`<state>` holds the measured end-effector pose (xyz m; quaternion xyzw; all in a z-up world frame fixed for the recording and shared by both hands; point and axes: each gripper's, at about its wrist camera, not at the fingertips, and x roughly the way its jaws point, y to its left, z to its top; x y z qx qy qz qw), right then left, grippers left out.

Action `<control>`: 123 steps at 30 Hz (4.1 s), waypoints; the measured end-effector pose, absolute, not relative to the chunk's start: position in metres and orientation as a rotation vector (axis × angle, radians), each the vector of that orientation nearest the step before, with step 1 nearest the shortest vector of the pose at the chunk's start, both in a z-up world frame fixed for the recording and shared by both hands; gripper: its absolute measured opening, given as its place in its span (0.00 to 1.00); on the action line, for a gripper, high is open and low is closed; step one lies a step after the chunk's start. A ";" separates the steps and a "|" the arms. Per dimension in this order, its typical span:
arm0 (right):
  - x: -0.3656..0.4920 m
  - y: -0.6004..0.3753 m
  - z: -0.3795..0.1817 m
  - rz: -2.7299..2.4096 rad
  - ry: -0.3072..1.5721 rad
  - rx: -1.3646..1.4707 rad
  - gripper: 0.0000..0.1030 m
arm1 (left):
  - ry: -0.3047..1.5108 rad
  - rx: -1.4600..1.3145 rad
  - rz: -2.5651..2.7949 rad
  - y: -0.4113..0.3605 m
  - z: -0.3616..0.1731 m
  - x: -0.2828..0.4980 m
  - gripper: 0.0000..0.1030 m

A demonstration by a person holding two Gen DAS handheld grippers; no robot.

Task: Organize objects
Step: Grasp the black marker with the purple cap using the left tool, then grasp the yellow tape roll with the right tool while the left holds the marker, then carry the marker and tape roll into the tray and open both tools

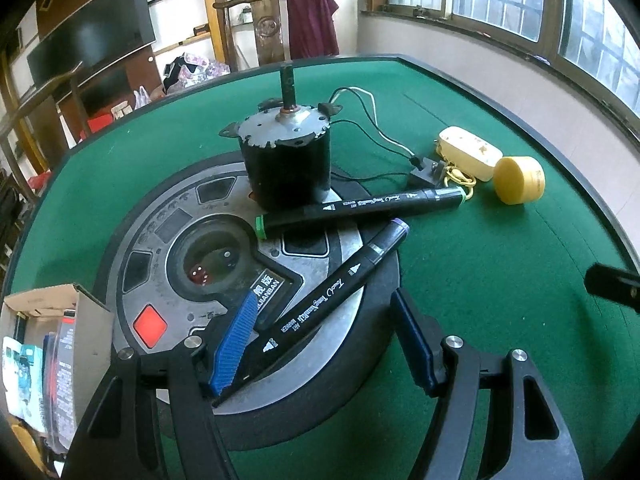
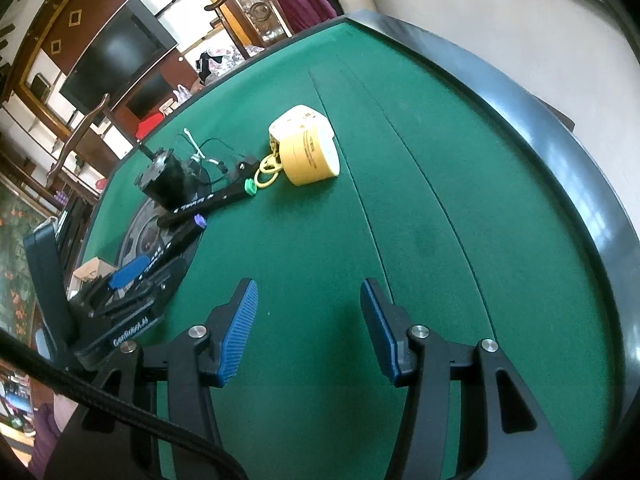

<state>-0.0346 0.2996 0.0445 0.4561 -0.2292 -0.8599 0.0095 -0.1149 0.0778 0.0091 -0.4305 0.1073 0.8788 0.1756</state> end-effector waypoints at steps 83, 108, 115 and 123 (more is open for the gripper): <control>0.005 -0.065 0.053 -2.133 -0.046 1.338 0.29 | -0.427 -1.219 2.732 -0.229 0.026 0.023 0.11; 0.021 -0.084 0.039 -2.132 0.088 1.372 0.32 | -0.181 -0.879 3.172 -0.223 0.084 0.071 0.79; 0.036 -0.075 0.053 -2.175 0.113 1.303 0.37 | -0.311 -0.826 3.164 -0.222 0.095 0.082 0.89; 0.059 -0.061 0.069 -2.228 0.130 1.200 0.37 | -0.468 -0.712 3.150 -0.226 0.109 0.102 0.98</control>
